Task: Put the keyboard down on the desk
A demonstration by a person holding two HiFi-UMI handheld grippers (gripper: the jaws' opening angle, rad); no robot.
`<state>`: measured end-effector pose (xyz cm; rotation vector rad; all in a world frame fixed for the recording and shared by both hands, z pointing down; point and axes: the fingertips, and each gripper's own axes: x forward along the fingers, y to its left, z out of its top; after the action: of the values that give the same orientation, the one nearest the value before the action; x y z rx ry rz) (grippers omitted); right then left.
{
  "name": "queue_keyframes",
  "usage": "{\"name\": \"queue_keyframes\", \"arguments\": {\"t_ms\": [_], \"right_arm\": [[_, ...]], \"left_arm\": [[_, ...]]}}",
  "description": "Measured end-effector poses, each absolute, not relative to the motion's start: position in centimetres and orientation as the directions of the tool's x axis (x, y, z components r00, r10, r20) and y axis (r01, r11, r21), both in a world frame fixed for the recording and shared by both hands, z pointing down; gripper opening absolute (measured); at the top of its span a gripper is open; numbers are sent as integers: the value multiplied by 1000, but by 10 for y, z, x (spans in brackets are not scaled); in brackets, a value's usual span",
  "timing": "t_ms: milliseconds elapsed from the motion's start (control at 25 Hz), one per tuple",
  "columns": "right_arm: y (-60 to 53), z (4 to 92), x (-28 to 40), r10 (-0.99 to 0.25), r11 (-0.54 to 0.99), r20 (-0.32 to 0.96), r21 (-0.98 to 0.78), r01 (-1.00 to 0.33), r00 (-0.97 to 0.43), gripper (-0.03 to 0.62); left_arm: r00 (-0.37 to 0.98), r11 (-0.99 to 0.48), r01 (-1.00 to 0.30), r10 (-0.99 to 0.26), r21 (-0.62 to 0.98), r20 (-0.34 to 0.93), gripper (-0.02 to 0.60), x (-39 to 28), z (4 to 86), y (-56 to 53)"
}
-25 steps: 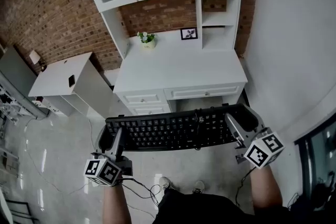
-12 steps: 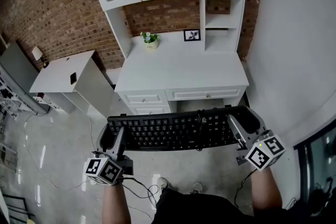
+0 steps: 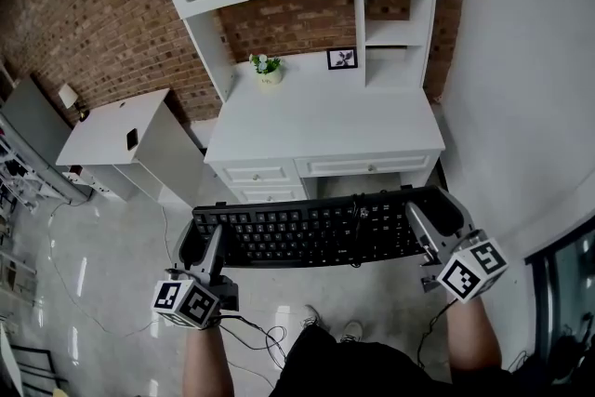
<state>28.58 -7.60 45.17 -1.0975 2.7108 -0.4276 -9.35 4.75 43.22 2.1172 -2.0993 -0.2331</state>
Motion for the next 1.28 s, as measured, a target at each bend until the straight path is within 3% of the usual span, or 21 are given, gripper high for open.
{"name": "queue_keyframes", "arguments": {"t_ms": [800,1280], "right_arm": [[-153,467,223,-733,648,-24,-331,-686,-680,262],[-230,462,125,-751,627,-6,-318,-711,-660,262]], "left_arm": [[42,-38,-967,-999,250,12,284,-162,461,-44],[63,-57,-959,-998,278,16,284,-262,468,-129]]}}
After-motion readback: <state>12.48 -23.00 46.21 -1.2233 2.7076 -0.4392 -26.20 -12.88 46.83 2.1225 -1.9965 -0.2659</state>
